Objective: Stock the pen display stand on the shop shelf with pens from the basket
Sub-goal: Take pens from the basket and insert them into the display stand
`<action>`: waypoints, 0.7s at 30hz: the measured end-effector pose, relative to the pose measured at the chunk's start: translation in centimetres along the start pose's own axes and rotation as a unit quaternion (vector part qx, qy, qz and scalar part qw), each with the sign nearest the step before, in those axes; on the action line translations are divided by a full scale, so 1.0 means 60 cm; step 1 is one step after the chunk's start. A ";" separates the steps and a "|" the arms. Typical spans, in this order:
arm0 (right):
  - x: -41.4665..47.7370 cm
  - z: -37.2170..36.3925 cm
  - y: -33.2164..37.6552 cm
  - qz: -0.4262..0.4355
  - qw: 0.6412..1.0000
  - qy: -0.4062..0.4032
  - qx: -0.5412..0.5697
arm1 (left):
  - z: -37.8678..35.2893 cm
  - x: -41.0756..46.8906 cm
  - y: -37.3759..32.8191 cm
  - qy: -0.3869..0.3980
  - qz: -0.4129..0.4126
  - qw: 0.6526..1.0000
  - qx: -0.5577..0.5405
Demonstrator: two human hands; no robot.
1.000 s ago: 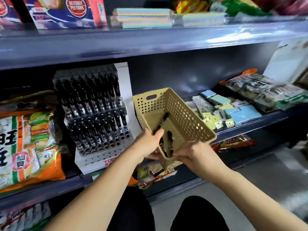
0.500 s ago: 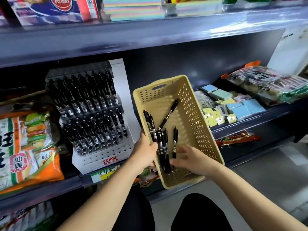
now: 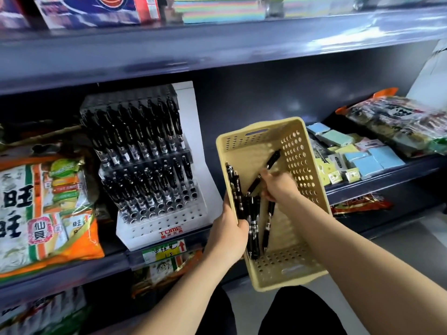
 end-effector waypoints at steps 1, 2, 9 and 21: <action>0.016 0.002 -0.007 -0.006 1.000 -0.026 -0.012 | -0.004 -0.002 0.000 0.007 -0.003 1.000 0.011; 0.028 0.004 -0.012 -0.007 0.999 -0.046 -0.025 | -0.006 -0.003 0.002 0.009 -0.005 1.000 0.021; 0.008 0.016 0.031 0.077 0.989 -0.077 -0.100 | -0.010 0.007 0.006 0.017 -0.004 1.000 0.022; -0.085 0.019 -0.034 0.069 0.948 0.088 -0.298 | -0.011 0.009 0.000 0.020 0.001 1.000 0.012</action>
Point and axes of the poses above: each hand's wrist, its own x-axis towards the middle knuckle, its own z-axis out of the back of the hand, y = z × x, the point moved 7 cm from there along x, towards the middle knuckle, and after that the axes turned 10 degrees about y, right-handed, at the moved point
